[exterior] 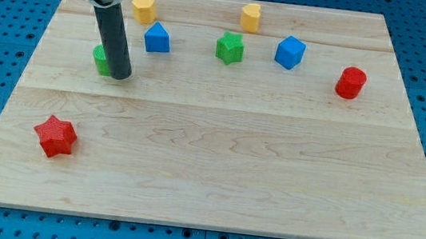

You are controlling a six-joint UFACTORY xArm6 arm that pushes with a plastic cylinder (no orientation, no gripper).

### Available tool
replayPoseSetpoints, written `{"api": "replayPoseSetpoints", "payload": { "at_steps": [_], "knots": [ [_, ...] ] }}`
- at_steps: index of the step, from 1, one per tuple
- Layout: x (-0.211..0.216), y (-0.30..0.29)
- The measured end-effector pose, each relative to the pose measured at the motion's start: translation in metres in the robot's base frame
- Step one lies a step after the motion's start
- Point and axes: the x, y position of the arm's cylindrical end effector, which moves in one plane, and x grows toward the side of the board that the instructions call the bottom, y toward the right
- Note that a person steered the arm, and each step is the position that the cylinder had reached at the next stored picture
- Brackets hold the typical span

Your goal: Push the green circle up and left

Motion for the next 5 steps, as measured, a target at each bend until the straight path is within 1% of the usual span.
{"api": "replayPoseSetpoints", "payload": {
  "at_steps": [2,3,4,5],
  "knots": [
    [0.000,-0.027],
    [-0.008,-0.064],
    [-0.020,-0.073],
    [-0.043,-0.073]
  ]
}}
